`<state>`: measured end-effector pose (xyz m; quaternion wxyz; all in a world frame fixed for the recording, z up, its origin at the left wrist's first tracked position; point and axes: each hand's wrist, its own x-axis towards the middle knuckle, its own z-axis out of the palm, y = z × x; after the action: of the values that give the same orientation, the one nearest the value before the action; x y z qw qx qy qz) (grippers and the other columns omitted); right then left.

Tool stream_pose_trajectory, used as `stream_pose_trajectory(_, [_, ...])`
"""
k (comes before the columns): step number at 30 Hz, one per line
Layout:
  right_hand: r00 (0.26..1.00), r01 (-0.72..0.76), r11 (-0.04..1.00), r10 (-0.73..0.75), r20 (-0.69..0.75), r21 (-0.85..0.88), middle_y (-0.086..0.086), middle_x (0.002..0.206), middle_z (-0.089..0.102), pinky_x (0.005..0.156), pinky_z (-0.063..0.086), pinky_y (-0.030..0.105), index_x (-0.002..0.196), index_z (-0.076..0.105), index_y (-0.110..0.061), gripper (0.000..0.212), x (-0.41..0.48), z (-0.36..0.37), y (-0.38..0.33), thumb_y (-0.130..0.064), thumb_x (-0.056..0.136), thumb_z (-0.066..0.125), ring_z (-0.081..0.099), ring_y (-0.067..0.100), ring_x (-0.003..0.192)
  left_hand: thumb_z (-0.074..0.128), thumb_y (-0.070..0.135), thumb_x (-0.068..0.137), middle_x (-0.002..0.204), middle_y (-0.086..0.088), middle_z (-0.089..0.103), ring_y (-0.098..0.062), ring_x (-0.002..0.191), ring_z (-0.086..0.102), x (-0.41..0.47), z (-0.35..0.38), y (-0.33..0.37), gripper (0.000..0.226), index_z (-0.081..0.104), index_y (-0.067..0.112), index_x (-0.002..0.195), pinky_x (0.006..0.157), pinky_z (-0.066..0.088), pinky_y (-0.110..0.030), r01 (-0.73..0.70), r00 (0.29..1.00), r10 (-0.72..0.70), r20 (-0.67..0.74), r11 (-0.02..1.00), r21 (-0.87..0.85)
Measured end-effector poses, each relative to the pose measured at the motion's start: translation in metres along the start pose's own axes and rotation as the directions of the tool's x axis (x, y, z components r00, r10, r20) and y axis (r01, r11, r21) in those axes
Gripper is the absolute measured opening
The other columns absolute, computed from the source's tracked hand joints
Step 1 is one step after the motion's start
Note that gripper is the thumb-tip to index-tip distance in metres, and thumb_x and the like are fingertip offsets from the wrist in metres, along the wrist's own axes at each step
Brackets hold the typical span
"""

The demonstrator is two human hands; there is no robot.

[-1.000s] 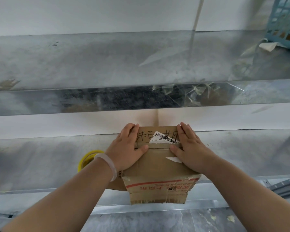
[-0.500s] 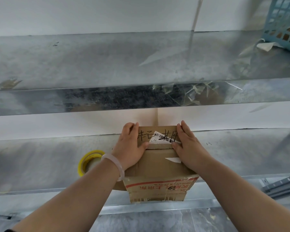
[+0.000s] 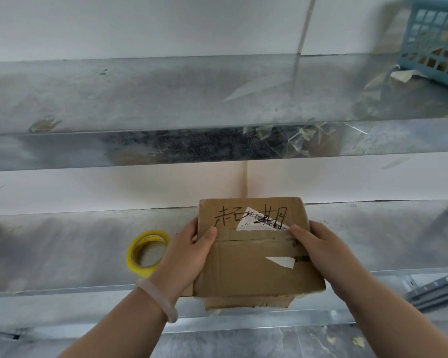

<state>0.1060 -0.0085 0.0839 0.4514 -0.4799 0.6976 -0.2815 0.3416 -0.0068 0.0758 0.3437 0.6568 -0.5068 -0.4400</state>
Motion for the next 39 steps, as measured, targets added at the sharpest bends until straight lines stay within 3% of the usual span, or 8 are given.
stream_pose_trajectory(5, [0.994,0.080,0.944,-0.050,-0.101,0.321,-0.008,0.107,0.072,0.095,0.050,0.042,0.117,0.064,-0.029,0.039,-0.029,-0.026,-0.019,-0.055,0.096,0.043,0.066,0.013,0.103,0.052,0.085,0.061,0.125,0.013,0.057,-0.010,0.109,0.059,-0.025,-0.029,0.017,0.073,0.049,0.053,0.127,0.093,0.050,-0.038,-0.063,0.997,0.058,-0.048,0.994,-0.094])
stream_pose_trajectory(9, [0.993,0.100,0.912,-0.068,-0.092,0.399,-0.011,0.098,0.075,0.094,0.048,0.037,0.099,0.073,-0.028,0.047,-0.042,-0.027,-0.030,-0.051,0.101,0.032,0.065,0.009,0.104,0.047,0.093,0.052,0.134,0.015,0.052,-0.011,0.122,0.051,-0.042,-0.035,0.018,0.078,0.049,0.059,0.123,0.105,0.041,-0.044,-0.172,0.983,0.151,-0.101,0.952,-0.254])
stream_pose_trajectory(14, [0.994,0.105,0.880,-0.074,-0.083,0.464,0.002,0.099,0.073,0.069,0.049,0.029,0.107,0.066,-0.020,0.022,-0.046,-0.015,-0.025,-0.035,0.097,0.053,0.069,0.016,0.087,0.061,0.062,0.078,0.122,0.011,0.064,-0.012,0.116,0.059,-0.057,-0.032,0.012,0.055,0.057,0.033,0.125,0.098,0.047,-0.038,-0.229,0.973,0.201,-0.109,0.849,-0.476])
stream_pose_trajectory(18, [0.991,0.135,0.888,-0.124,-0.055,0.440,-0.004,0.120,0.068,0.087,0.052,0.037,0.131,0.056,-0.024,0.045,-0.039,-0.009,-0.004,-0.004,0.091,0.060,0.065,0.014,0.106,0.053,0.004,0.092,0.122,0.019,0.059,-0.002,0.113,0.056,-0.050,-0.034,-0.003,0.058,0.041,0.040,0.136,0.079,0.051,-0.020,-0.145,0.989,0.143,-0.036,0.908,-0.393])
stream_pose_trajectory(25, [0.977,0.211,0.910,-0.203,-0.060,0.357,-0.018,0.108,0.072,0.084,0.049,0.026,0.111,0.065,-0.038,0.065,-0.039,0.000,0.017,0.016,0.087,0.040,0.064,-0.004,0.103,0.063,0.016,0.075,0.128,0.007,0.053,-0.007,0.123,0.049,-0.047,-0.035,-0.029,0.064,0.048,0.045,0.130,0.092,0.051,-0.029,-0.229,0.971,0.239,0.008,0.936,-0.267])
stream_pose_trajectory(31, [0.975,0.206,0.781,-0.213,-0.058,0.590,0.011,0.108,0.071,0.098,0.047,0.045,0.093,0.071,-0.021,0.022,-0.034,0.010,0.044,-0.033,0.096,0.053,0.066,0.026,0.108,0.050,-0.009,0.080,0.122,0.002,0.063,-0.016,0.119,0.057,-0.045,-0.033,-0.054,0.058,0.049,0.020,0.131,0.087,0.052,-0.030,-0.200,0.968,0.244,0.062,0.895,-0.400])
stream_pose_trajectory(36, [0.989,0.143,0.834,-0.135,-0.054,0.533,0.011,0.104,0.072,0.089,0.054,0.051,0.087,0.069,-0.013,0.081,-0.031,0.009,0.048,-0.085,0.049,0.070,0.067,0.029,0.105,0.033,0.022,0.105,0.116,-0.006,0.064,-0.023,0.112,0.061,-0.044,-0.032,-0.060,0.028,0.055,0.024,0.122,0.086,0.054,-0.042,-0.101,0.995,0.097,-0.033,0.873,-0.476])
stream_pose_trajectory(39, [0.996,0.056,0.903,-0.082,0.043,0.426,0.011,0.111,0.068,0.085,0.057,0.050,0.109,0.063,-0.016,0.081,-0.029,0.005,0.034,-0.081,0.061,0.056,0.066,0.027,0.105,0.050,0.053,0.093,0.113,0.007,0.067,-0.013,0.108,0.063,-0.048,-0.028,-0.055,0.021,0.061,0.046,0.110,0.086,0.054,-0.041,-0.074,0.997,0.057,-0.047,0.846,-0.528])
